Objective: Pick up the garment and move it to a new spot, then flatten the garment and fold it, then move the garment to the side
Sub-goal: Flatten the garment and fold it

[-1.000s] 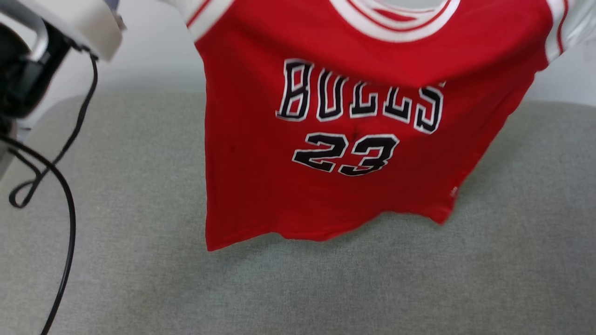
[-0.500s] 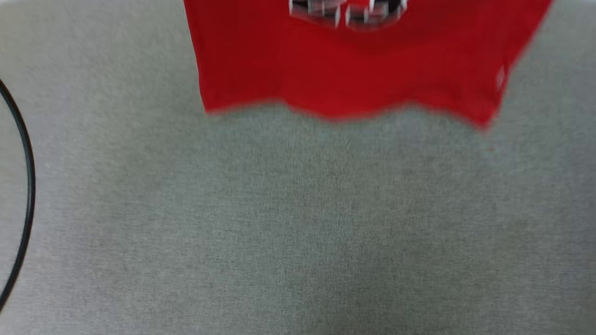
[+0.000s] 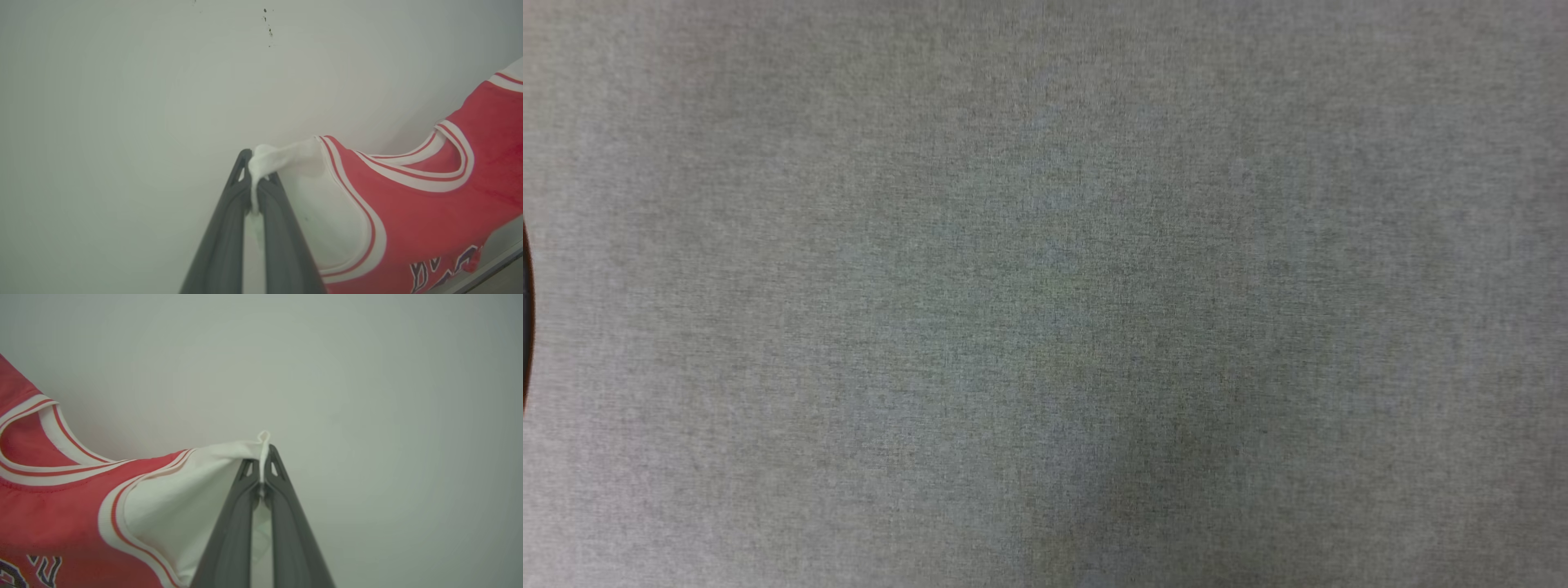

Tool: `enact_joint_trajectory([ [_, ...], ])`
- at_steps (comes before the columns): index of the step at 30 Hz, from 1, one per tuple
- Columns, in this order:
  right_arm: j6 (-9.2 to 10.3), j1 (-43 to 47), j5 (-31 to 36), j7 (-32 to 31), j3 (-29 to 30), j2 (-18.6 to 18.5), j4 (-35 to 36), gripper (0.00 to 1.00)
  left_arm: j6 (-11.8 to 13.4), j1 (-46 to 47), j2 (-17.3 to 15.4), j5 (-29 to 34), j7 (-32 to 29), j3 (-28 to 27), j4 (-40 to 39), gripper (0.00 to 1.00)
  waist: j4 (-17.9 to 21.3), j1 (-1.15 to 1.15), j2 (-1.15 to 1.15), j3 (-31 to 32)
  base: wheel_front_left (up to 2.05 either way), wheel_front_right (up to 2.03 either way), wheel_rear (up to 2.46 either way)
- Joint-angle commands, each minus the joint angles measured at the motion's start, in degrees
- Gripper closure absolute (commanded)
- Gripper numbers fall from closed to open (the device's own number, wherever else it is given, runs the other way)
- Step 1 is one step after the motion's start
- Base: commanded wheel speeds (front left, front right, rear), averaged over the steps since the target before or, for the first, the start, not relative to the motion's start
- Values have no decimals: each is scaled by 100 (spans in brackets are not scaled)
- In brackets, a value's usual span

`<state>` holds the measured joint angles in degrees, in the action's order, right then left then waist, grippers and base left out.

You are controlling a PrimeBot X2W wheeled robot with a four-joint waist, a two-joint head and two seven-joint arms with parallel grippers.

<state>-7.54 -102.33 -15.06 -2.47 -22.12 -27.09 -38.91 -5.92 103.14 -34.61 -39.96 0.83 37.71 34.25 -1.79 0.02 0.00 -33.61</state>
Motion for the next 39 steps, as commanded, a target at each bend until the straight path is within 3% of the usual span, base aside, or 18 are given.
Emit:
enact_joint_trajectory([
  [1, 10, -99, 4, 115, -87, 54, -178, 100, -25, 8, 39, 31, 97, 34, 129, 100, -8, -2, 0, -128, 0, 0, 0],
  [9, 10, 478, -228, 683, -413, 300, -799, 100, -105, -677, 184, -157, 596, 191, 581, 100, 5, -2, 0, -65, 0, 0, 0],
  [22, 10, 2624, -938, 1533, -940, 367, -1009, 100, -23, -3013, 231, -596, 1312, 298, 615, 100, 15, -2, 0, 954, 0, 0, 0],
  [28, 10, 3883, -1196, 1677, -1142, 179, -681, 100, 232, -4405, 139, -741, 1407, 259, 144, 100, -15, -2, 0, 1556, 0, 0, 0],
  [39, 10, 6108, -1487, 1712, -1280, 5, -30, 100, 1049, -7391, -426, -1175, 1447, -41, -1351, 100, 191, -2, 0, 2515, 0, 0, 0],
])
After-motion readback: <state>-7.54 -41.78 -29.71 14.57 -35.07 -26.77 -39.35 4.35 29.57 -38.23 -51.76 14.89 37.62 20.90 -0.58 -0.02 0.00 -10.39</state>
